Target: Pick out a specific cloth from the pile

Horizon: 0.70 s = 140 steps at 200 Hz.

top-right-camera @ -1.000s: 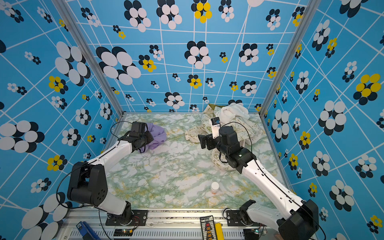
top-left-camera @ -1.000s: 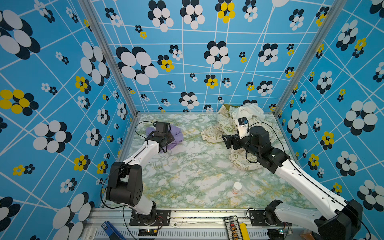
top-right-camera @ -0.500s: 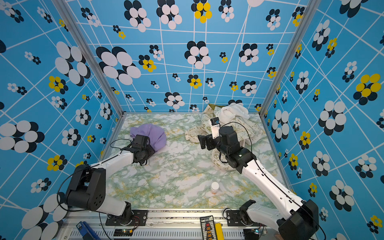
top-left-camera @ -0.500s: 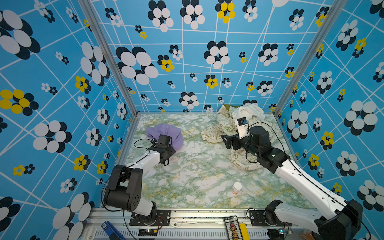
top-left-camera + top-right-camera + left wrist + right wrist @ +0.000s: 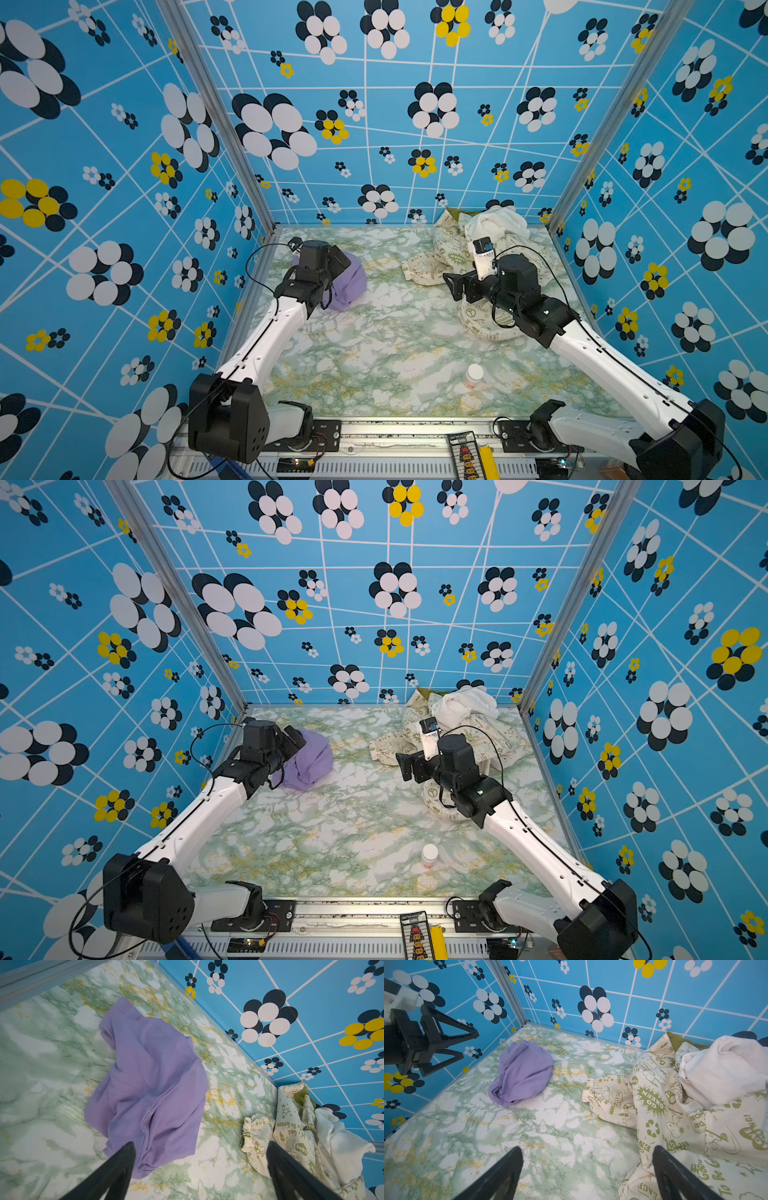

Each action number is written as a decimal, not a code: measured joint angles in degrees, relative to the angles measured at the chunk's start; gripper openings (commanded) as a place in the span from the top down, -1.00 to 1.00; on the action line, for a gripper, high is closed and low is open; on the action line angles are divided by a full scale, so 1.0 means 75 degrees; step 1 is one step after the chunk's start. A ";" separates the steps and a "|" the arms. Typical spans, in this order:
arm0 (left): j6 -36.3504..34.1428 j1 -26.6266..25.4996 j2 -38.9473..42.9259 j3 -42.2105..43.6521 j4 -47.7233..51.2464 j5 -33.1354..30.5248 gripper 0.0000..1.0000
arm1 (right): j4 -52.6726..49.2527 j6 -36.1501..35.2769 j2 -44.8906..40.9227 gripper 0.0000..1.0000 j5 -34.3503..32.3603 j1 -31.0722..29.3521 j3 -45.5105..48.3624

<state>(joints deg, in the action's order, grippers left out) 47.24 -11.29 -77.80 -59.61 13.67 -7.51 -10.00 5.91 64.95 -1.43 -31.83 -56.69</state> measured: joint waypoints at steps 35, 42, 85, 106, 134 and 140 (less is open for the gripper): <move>0.0055 0.0000 -0.1358 -0.0012 -0.0061 0.0548 -0.99 | -0.0006 -0.0029 -0.0041 -0.98 -0.0058 0.0000 0.0000; 0.0125 0.0000 -0.1585 0.0000 -0.0064 0.0635 -0.99 | -0.0006 -0.0038 -0.0070 -0.99 -0.0076 0.0000 0.0009; 0.0583 0.0000 -0.2579 0.0449 -0.0516 0.1090 -0.98 | -0.0009 -0.0085 -0.0175 -0.98 -0.0152 0.0003 0.0026; 0.0618 0.0012 -0.2815 0.0571 -0.0761 0.1209 -0.98 | -0.0012 -0.0087 -0.0178 -0.99 -0.0198 0.0003 0.0073; 0.0551 0.0076 -0.2734 0.0606 -0.0825 0.1294 -0.98 | -0.0032 -0.0108 -0.0175 -0.99 -0.0262 0.0009 0.0114; 0.0490 0.0076 -0.2667 0.0615 -0.0804 0.1288 -0.98 | -0.0026 -0.0108 -0.0175 -0.99 -0.0294 0.0009 0.0114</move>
<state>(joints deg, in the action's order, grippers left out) 50.92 -10.72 -97.80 -55.00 7.64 2.15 -10.20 5.10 63.64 -3.64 -31.77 -55.83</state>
